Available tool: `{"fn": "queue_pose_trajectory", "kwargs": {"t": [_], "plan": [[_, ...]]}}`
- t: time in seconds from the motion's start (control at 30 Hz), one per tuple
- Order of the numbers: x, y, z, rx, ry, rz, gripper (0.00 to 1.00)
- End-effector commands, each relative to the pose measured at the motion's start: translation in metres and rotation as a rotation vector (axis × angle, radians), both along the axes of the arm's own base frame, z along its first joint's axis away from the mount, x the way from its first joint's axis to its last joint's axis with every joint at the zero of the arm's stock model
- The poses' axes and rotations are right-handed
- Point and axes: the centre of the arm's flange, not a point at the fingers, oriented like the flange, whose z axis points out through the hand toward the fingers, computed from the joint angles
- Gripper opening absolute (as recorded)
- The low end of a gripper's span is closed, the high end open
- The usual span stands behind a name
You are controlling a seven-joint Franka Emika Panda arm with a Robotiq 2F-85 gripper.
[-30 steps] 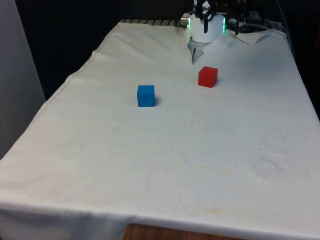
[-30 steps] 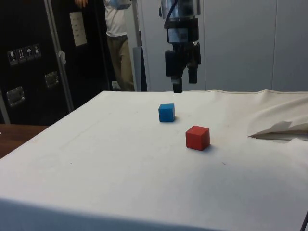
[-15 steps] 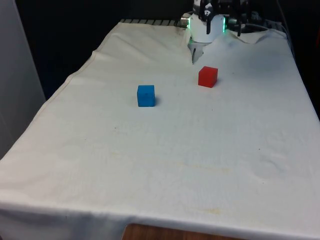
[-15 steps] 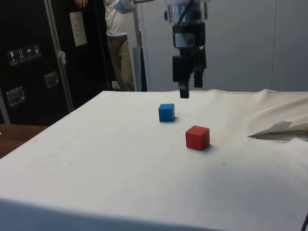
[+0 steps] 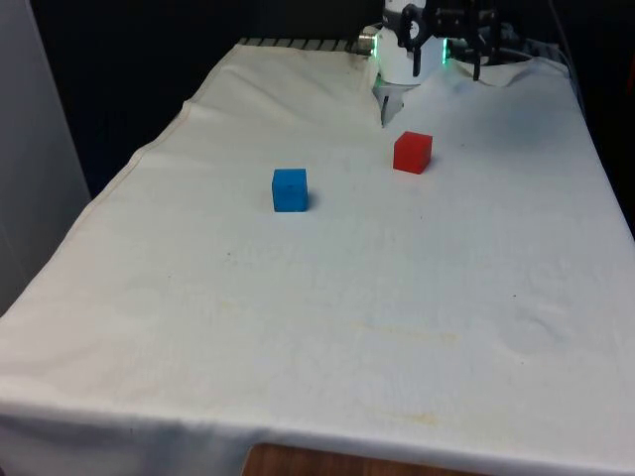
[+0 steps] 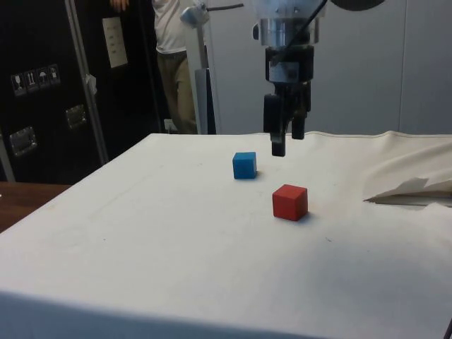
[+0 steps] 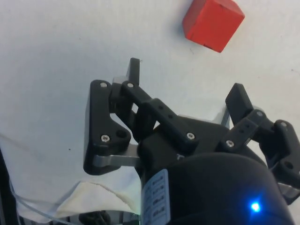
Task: Stack the two cubes.
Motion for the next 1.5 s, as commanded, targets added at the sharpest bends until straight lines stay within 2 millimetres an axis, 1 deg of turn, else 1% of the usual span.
{"fn": "queue_pose_trajectory", "kwargs": {"t": [0.0,0.2,0.23,0.5,0.53,0.6,0.8,0.83,0.93,1.27,1.43,1.47], "plan": [[-0.001,0.0,0.001,-0.006,-0.008,-0.003,1.0],[-0.004,-0.001,-0.007,-0.002,-0.001,0.0,1.0],[-0.004,-0.001,-0.004,-0.002,0.009,0.001,1.0],[-0.004,-0.005,-0.03,0.002,0.001,0.001,1.0],[-0.005,-0.004,-0.029,0.002,0.008,0.0,1.0],[-0.002,-0.007,-0.037,0.003,-0.002,0.002,1.0],[0.002,-0.013,-0.052,0.007,-0.005,0.0,1.0],[0.001,-0.011,-0.052,0.009,0.003,0.0,1.0],[0.003,-0.016,-0.061,0.01,-0.007,0.0,1.0],[0.001,-0.016,-0.068,0.012,-0.003,-0.001,1.0],[0.0,-0.023,-0.072,0.011,0.012,-0.004,1.0],[0.0,-0.028,-0.075,0.011,0.006,-0.003,1.0]]}}
